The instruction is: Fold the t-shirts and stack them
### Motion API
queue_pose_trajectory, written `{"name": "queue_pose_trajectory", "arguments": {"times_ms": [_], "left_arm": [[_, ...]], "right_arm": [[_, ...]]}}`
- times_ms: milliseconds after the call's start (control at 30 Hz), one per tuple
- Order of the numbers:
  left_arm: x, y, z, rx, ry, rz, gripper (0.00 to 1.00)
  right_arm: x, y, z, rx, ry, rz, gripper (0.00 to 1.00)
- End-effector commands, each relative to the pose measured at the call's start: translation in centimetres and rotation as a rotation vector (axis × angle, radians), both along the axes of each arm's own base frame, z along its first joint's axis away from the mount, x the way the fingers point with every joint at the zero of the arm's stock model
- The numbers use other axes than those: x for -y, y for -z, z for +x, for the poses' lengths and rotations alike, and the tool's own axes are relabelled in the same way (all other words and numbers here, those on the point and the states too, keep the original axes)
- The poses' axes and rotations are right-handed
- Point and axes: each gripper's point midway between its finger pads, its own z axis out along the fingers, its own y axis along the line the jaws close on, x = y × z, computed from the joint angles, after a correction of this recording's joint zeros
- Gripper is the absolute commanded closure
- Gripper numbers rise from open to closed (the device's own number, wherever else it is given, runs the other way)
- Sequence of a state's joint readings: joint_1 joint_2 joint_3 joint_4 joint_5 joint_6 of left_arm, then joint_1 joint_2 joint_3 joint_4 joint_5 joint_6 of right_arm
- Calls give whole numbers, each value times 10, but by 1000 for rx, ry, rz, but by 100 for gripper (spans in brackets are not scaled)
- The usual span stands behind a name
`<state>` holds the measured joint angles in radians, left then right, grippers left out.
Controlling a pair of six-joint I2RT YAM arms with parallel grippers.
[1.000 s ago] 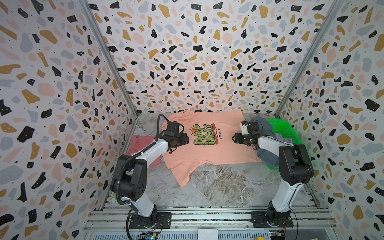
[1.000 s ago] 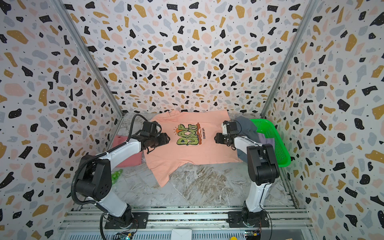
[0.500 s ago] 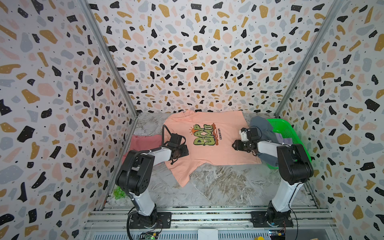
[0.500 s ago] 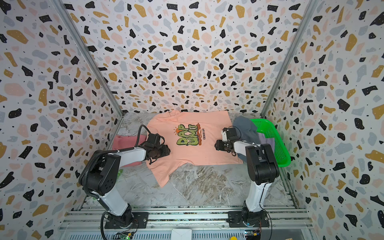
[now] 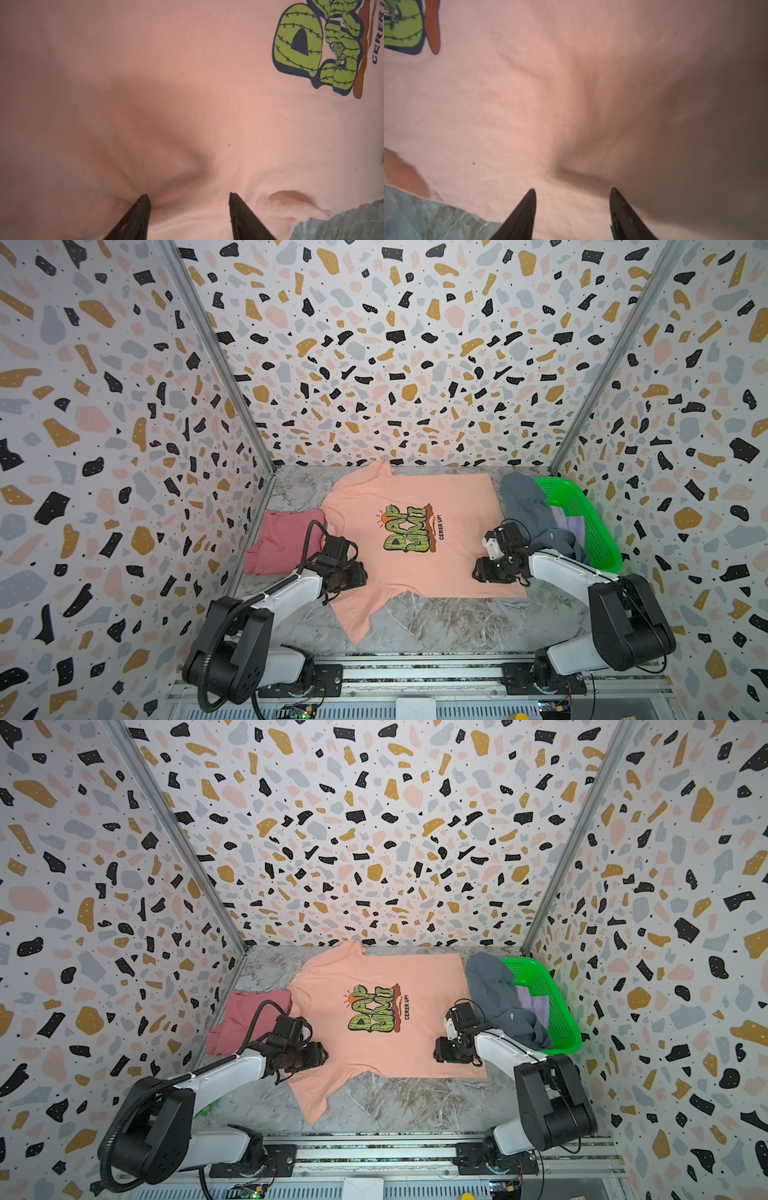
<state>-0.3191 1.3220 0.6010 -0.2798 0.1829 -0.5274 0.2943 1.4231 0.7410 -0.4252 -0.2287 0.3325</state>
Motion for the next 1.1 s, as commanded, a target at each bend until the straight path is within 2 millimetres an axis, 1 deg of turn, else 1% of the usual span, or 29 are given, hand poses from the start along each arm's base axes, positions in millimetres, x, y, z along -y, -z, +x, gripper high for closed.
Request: {"name": "queue_pose_trajectory", "arguments": {"times_ms": [0, 33, 100, 133, 200, 233, 300, 333, 400, 467, 533, 600, 667, 733, 833, 900, 933, 1033, 1067], "left_arm": [[9, -43, 32, 84, 41, 6, 36], [13, -54, 48, 114, 51, 11, 36], [19, -72, 87, 176, 63, 29, 36], [21, -78, 106, 198, 62, 31, 36], [25, -81, 148, 220, 51, 38, 37], [27, -82, 166, 233, 49, 33, 36], [30, -80, 201, 247, 51, 46, 36], [31, -79, 213, 250, 52, 53, 37], [32, -69, 239, 241, 43, 48, 36], [37, -59, 259, 223, 35, 4, 35], [38, -48, 274, 212, 23, -9, 35], [36, -37, 284, 201, 8, 3, 33], [32, -26, 286, 181, 2, 20, 32], [29, -15, 281, 150, 11, 34, 31], [23, 1, 263, 108, 27, 59, 31], [17, 16, 244, 71, 38, 77, 31], [14, 20, 234, 58, 43, 81, 31], [4, 36, 193, -10, 66, 90, 32], [1, 38, 176, -30, 76, 94, 33]], "right_arm": [[-6, -41, 22, 97, 16, 17, 42], [-9, -55, 35, 149, 22, 26, 42], [-20, -83, 71, 288, 35, 68, 41], [-24, -93, 87, 346, 33, 80, 40], [-30, -106, 126, 414, 43, 74, 39], [-33, -111, 143, 430, 44, 68, 39], [-44, -112, 178, 455, 38, 70, 40], [-50, -115, 192, 473, 34, 82, 40], [-57, -112, 225, 496, 39, 82, 40], [-62, -108, 248, 493, 44, 96, 40], [-64, -96, 269, 475, 63, 105, 40], [-65, -76, 283, 444, 79, 106, 40], [-64, -59, 288, 406, 92, 104, 40], [-63, -44, 286, 369, 91, 100, 40], [-59, -21, 269, 305, 87, 80, 41], [-55, -5, 247, 241, 81, 72, 41], [-55, 0, 236, 221, 74, 78, 41], [-53, 16, 190, 151, 60, 93, 41], [-52, 18, 175, 134, 55, 101, 41]]}}
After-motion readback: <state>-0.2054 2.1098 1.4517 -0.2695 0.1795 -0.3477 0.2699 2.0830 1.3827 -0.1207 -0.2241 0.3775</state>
